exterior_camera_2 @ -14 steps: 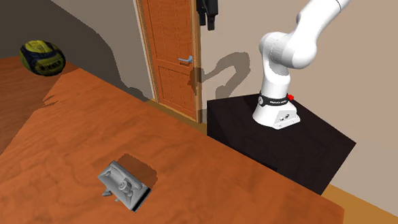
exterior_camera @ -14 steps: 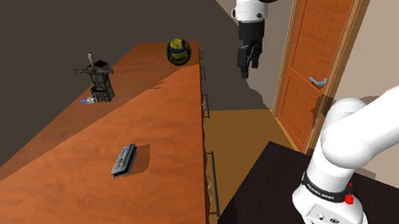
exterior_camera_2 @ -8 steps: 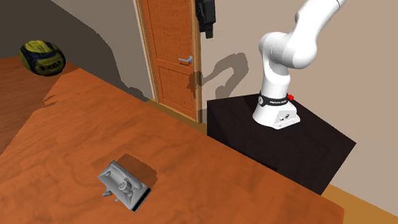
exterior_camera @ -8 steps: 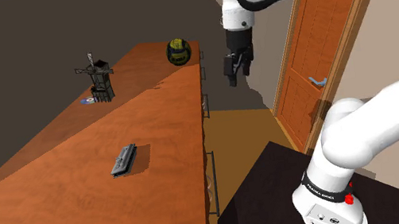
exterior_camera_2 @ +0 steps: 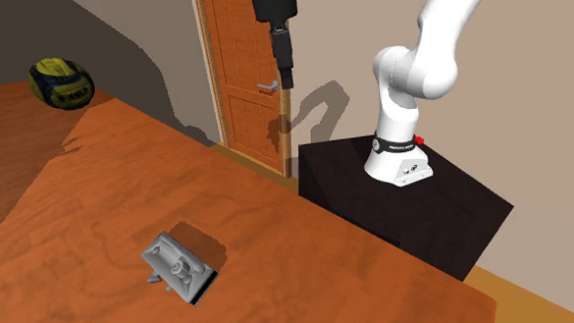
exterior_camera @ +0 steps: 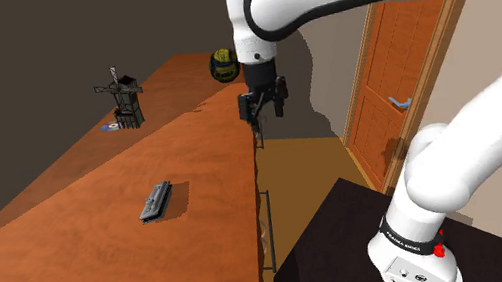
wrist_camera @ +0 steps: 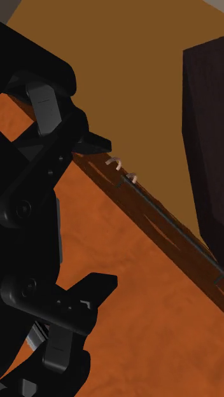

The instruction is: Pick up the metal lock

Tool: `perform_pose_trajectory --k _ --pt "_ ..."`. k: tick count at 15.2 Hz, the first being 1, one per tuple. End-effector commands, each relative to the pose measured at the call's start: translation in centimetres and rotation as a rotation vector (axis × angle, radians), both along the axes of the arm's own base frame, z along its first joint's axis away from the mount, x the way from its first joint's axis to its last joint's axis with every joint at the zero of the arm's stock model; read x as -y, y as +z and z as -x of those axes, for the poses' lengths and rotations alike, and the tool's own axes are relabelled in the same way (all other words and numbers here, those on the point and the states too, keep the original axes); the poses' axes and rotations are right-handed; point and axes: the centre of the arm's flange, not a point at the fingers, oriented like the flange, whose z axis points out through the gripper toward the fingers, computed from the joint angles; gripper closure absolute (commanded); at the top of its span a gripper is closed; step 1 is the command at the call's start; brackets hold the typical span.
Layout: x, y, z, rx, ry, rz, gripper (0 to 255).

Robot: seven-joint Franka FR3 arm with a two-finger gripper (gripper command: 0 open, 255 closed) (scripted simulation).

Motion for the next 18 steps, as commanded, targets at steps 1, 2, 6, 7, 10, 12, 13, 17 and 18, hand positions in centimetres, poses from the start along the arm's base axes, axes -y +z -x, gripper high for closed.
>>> perform_pose_trajectory --k 1,2,6,7,10,12,13,17,18 --pt "-2.1 -1.2 -1.4 -0.011 -0.037 0.005 0" --pt "-3.1 -1.8 -2.2 -0.017 -0.054 0.008 0" --pt "-7.1 -4.1 -5.3 -0.039 -0.122 0.019 0" --pt "-8.0 -4.6 -6.1 -0.045 -0.139 0.022 0" --pt "-10.8 -6.5 -8.6 -0.062 -0.190 0.030 0" --pt "-12.6 -7.7 -10.3 -0.073 -0.224 0.036 0" --pt "-13.4 -8.3 -11.2 -0.079 -0.241 0.039 0" --pt "-16.7 -10.9 -14.9 -0.102 -0.309 0.050 0" --pt "-17.4 -11.6 -15.8 -0.107 -0.326 0.053 0"
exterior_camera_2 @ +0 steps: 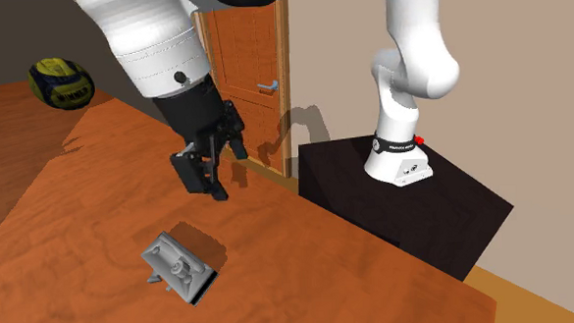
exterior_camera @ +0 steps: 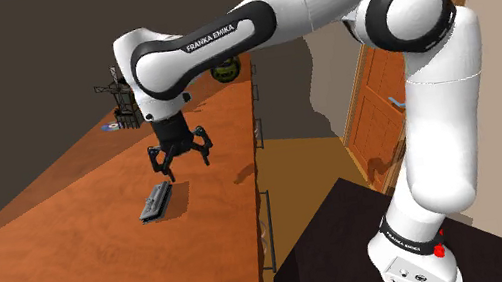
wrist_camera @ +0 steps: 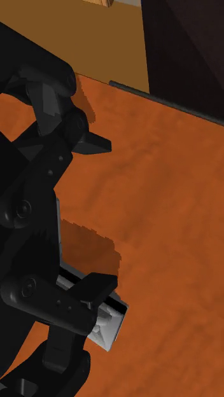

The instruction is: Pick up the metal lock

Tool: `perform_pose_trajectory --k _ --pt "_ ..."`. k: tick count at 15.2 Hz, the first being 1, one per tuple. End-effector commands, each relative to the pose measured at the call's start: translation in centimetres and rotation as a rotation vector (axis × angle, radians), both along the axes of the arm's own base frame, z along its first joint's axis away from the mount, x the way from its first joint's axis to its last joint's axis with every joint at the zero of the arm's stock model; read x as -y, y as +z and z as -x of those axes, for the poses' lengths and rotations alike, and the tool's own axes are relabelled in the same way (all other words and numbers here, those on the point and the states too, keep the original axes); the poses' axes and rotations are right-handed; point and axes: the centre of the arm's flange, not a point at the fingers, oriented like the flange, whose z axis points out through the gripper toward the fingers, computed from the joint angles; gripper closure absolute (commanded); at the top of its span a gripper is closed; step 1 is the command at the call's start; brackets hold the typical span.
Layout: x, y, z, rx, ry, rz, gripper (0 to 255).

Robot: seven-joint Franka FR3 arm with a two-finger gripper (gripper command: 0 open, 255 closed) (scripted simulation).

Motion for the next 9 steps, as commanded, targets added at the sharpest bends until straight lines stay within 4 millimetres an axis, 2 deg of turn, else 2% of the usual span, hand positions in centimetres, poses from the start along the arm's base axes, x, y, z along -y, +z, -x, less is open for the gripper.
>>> perform_pose_trajectory --k 1,9 --pt "-1.4 -1.6 -1.9 -0.012 -0.037 0.007 0" --pt "-6.7 -7.2 -9.8 -0.057 -0.173 0.029 0"
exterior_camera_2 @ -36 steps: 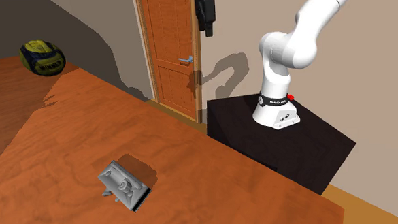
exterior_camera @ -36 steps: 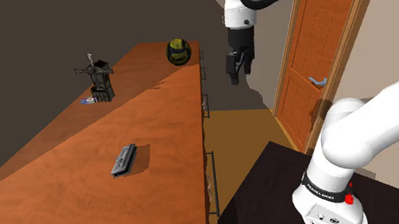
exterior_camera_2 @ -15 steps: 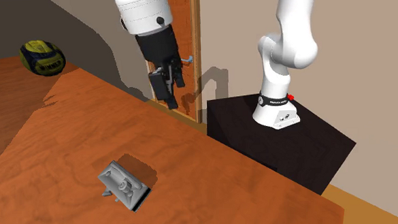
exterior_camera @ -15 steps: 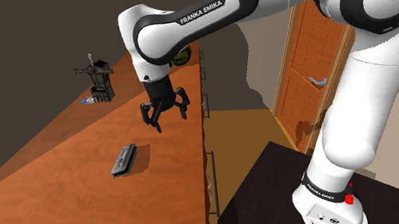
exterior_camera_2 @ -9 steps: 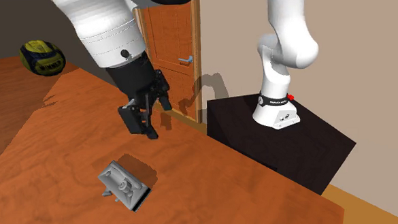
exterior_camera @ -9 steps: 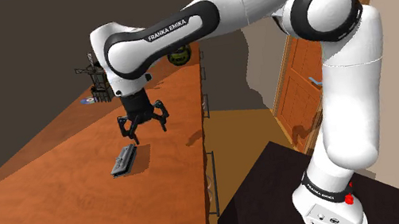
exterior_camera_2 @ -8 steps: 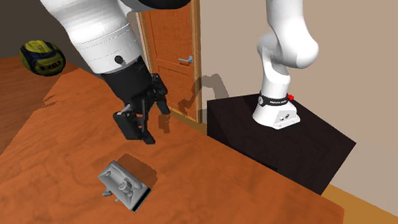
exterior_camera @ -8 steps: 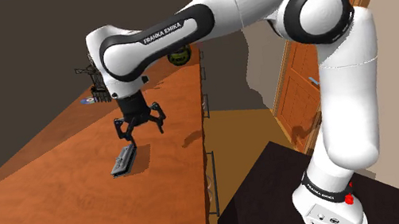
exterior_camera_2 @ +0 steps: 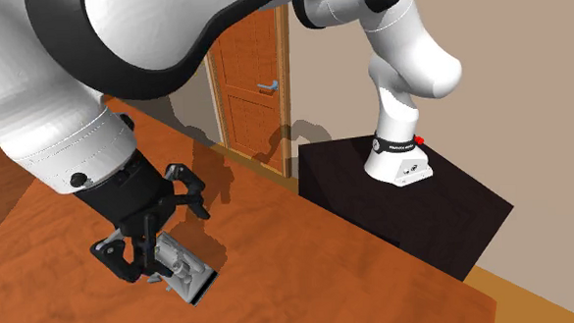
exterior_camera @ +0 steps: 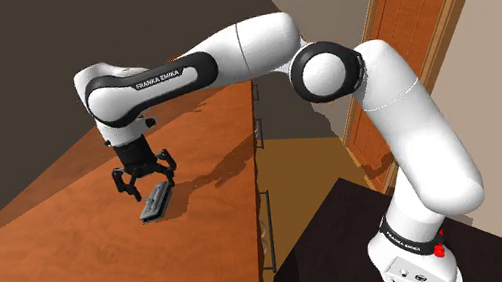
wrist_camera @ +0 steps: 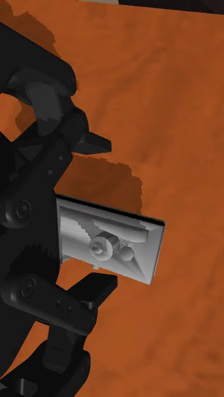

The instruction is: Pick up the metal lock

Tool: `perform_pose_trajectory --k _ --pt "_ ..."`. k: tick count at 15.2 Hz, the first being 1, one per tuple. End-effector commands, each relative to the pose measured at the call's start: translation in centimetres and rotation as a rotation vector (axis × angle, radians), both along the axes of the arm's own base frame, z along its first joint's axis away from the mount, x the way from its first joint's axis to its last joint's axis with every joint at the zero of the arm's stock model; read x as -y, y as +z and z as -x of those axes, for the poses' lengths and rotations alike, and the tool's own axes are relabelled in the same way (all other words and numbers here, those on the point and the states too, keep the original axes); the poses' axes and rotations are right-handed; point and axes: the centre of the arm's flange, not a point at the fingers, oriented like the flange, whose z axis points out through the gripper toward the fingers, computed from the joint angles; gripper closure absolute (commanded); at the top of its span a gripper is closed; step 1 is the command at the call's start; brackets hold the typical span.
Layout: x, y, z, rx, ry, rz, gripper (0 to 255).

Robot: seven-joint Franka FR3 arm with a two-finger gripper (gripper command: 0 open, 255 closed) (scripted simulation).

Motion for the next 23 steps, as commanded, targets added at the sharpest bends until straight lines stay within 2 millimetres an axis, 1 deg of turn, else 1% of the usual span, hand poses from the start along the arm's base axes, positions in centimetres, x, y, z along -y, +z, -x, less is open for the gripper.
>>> perform_pose_trajectory --k 1,2,8,9,11,12,21,23 --pt "-1.1 -1.4 -1.9 -0.012 -0.036 0.007 0" --pt "-1.1 -1.4 -1.9 -0.012 -0.037 0.007 0" --pt "-1.1 -4.6 -1.9 -0.012 -0.037 0.007 0" --pt "-1.1 -5.4 -1.9 -0.012 -0.037 0.007 0" --pt "-1.1 -5.4 -1.9 -0.012 -0.037 0.007 0" --pt "-1.1 -5.4 -1.9 -0.012 -0.037 0.007 255" --pt "-1.1 -5.4 -1.9 -0.012 -0.037 0.007 255" --pt "-1.1 -4.3 -1.9 -0.012 -0.037 0.007 255"
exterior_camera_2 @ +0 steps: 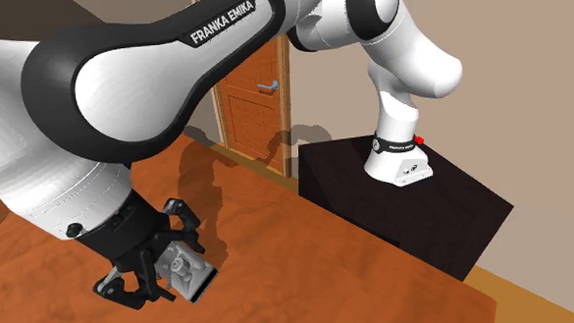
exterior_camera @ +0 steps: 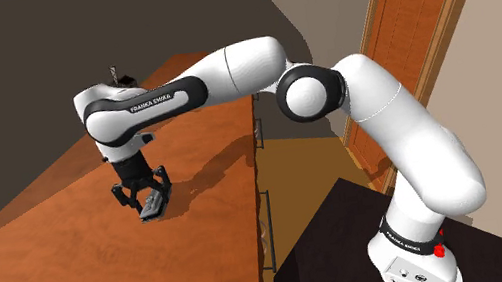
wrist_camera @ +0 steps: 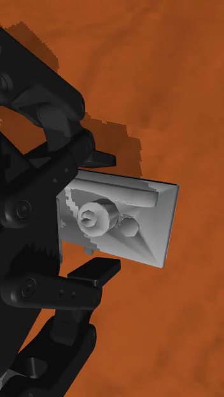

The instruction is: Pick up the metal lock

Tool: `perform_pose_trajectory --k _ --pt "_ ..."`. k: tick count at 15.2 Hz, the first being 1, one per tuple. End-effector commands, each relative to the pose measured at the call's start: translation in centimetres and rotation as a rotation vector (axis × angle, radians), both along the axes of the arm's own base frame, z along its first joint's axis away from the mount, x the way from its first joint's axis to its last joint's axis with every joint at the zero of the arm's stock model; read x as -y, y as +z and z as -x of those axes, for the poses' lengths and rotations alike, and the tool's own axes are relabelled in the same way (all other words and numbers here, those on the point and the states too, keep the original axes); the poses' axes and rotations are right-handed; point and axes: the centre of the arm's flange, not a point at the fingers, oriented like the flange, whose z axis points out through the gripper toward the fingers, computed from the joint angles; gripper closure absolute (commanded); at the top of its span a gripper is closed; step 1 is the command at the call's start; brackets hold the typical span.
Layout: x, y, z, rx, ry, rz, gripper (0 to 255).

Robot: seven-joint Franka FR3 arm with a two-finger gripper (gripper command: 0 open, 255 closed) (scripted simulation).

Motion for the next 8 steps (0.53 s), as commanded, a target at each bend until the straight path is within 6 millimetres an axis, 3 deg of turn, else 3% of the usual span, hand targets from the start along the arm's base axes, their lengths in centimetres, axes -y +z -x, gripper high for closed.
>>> perform_pose_trajectory --k 1,8 --pt "0.0 1.0 -0.1 0.000 0.000 0.000 255" --pt "0.0 4.7 -0.1 0.000 0.000 0.000 255"
